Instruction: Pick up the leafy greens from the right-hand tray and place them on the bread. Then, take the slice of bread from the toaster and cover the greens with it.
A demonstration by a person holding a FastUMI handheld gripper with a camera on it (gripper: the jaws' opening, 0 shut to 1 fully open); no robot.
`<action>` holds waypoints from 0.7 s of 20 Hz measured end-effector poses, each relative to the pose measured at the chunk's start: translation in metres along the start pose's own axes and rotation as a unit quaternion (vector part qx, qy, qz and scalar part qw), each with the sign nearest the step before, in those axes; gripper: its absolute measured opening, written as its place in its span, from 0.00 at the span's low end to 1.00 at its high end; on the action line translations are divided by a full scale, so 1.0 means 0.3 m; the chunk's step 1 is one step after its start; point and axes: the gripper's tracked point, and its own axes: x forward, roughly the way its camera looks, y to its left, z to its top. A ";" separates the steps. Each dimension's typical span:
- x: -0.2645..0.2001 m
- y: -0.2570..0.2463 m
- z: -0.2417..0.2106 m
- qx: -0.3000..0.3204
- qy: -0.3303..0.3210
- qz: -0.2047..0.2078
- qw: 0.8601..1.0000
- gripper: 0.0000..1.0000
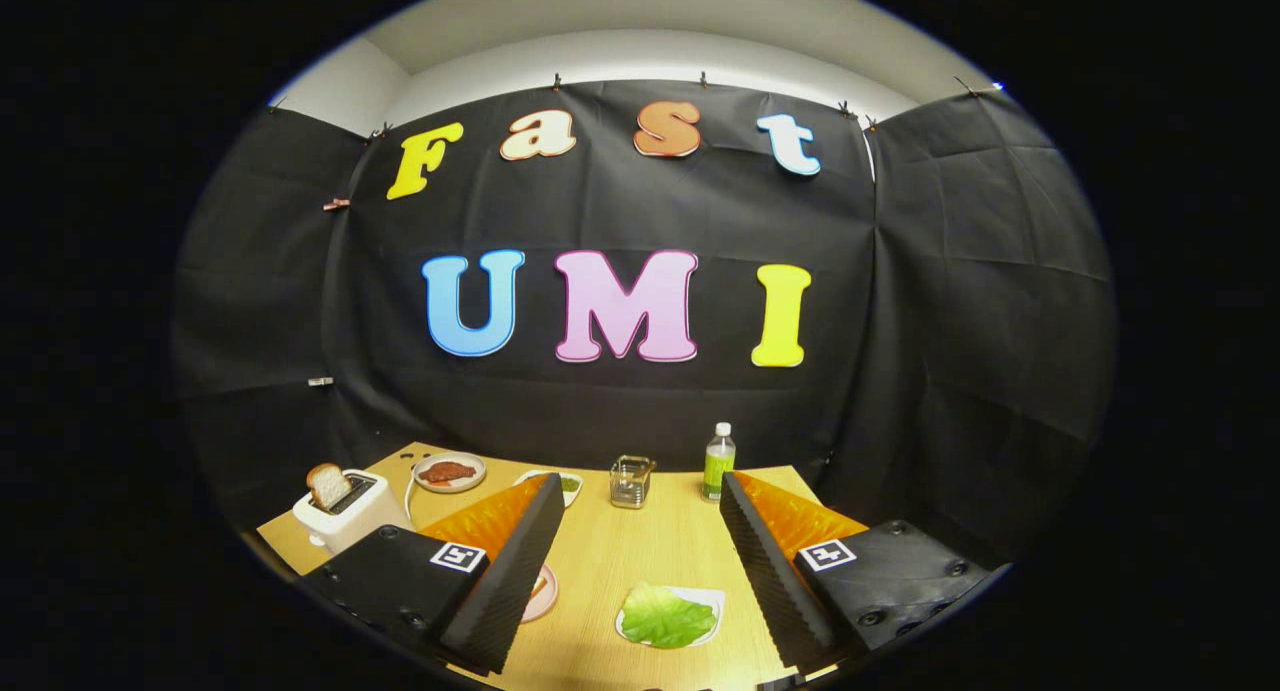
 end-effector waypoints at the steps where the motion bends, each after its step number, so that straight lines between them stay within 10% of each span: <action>1: 0.009 -0.006 -0.023 0.001 0.008 -0.001 1.000 0.97; 14: 0.216 -0.066 -0.558 0.003 0.210 0.037 0.977 0.98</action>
